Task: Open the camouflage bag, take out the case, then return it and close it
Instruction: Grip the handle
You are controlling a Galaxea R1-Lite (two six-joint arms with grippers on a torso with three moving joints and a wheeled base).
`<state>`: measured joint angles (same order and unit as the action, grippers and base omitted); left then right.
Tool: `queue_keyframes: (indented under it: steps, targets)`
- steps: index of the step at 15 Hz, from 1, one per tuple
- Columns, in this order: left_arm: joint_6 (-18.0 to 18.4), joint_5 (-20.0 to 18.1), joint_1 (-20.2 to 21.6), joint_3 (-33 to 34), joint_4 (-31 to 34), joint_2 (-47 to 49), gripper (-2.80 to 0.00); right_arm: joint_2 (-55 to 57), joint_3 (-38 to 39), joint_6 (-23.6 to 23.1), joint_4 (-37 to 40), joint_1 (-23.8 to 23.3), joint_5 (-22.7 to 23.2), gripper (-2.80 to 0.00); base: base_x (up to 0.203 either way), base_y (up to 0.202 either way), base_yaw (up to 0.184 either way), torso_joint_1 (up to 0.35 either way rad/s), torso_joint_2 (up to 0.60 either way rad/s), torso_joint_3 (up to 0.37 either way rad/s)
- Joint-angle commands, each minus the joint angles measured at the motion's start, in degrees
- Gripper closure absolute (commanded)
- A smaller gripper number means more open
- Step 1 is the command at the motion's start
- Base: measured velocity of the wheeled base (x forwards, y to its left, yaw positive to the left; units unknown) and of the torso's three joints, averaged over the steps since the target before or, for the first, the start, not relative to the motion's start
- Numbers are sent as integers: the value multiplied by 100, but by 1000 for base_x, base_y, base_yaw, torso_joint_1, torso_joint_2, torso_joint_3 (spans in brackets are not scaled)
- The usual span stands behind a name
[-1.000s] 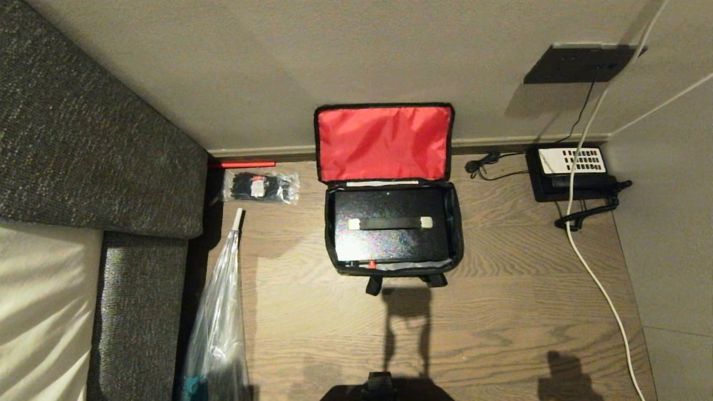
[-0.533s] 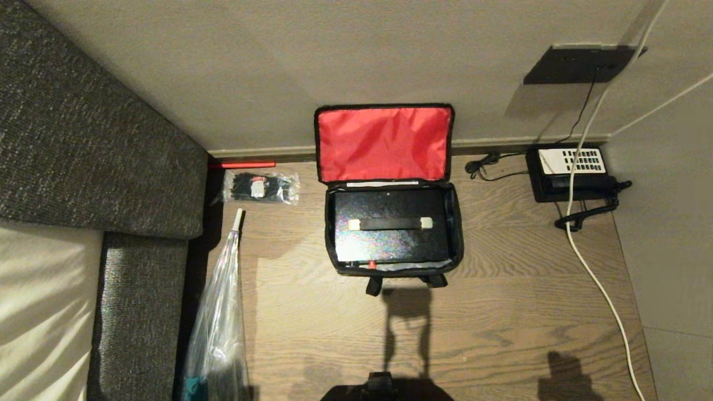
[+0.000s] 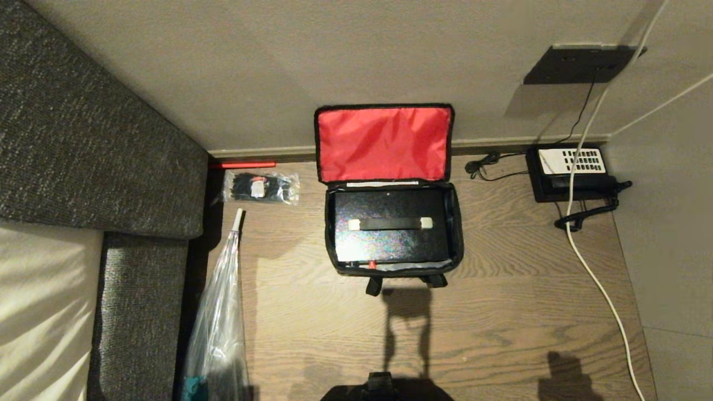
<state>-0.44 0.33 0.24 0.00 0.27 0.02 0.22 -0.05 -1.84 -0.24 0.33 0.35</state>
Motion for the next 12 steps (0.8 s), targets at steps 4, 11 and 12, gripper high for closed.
queue_keyframes:
  steps: [4, 11, 12]
  targets:
    - [9, 2, 2, 18, 0, -2, 0, 13, -3, -1, -2, 2, 9, 0, 0, 0, 0, 0, 0, 0]
    - [9, 2, 2, 18, 0, -2, 0, 13, 18, -307, -15, 2, 68, 0, 0, 0, 0, 0, 0, 0]
    - [9, 2, 2, 18, 0, -2, 0, 13, -21, -310, 49, 2, 37, 0, 0, 0, 0, 0, 0, 0]
